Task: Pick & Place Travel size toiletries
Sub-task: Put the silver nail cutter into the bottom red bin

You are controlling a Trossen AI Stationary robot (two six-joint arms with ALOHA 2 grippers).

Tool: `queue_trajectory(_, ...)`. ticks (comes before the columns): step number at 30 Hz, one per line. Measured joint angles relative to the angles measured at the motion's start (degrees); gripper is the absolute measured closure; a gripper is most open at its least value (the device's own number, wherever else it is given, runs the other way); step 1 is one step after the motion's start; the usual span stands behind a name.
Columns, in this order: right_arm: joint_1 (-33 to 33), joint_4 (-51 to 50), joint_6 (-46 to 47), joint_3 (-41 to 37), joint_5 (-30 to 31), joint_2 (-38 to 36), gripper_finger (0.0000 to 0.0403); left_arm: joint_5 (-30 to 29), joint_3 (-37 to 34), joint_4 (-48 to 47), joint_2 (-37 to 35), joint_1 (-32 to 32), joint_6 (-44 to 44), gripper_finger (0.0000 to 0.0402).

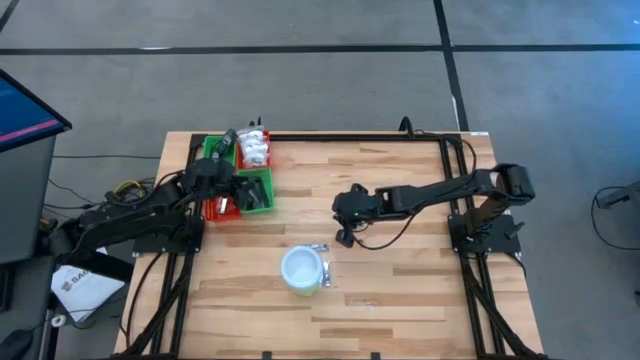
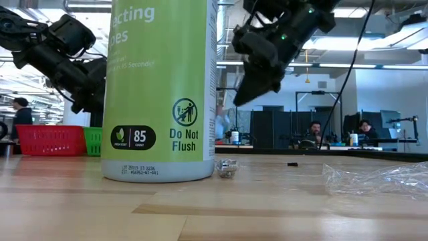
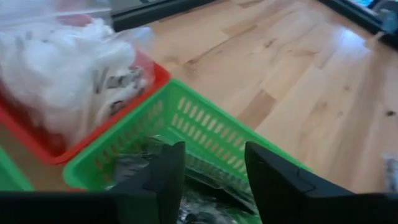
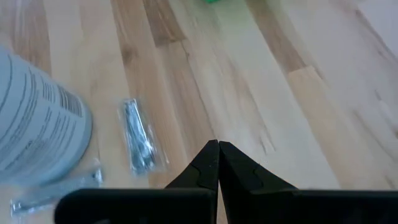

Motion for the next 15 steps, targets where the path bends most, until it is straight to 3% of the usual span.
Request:
queue_trajectory(5,0.7,0.0,1.7,0.2,-0.1,3.5,0.0403,3.0,0.0,0.6,0.0,-0.8,-0.3,0.0243)
queue_trajectory(15,4.6,0.8,2.6,0.2,-0.2,9.3,0.0403,3.4,0.0,1.0,0.0,-4.5,-0.5,0.0254)
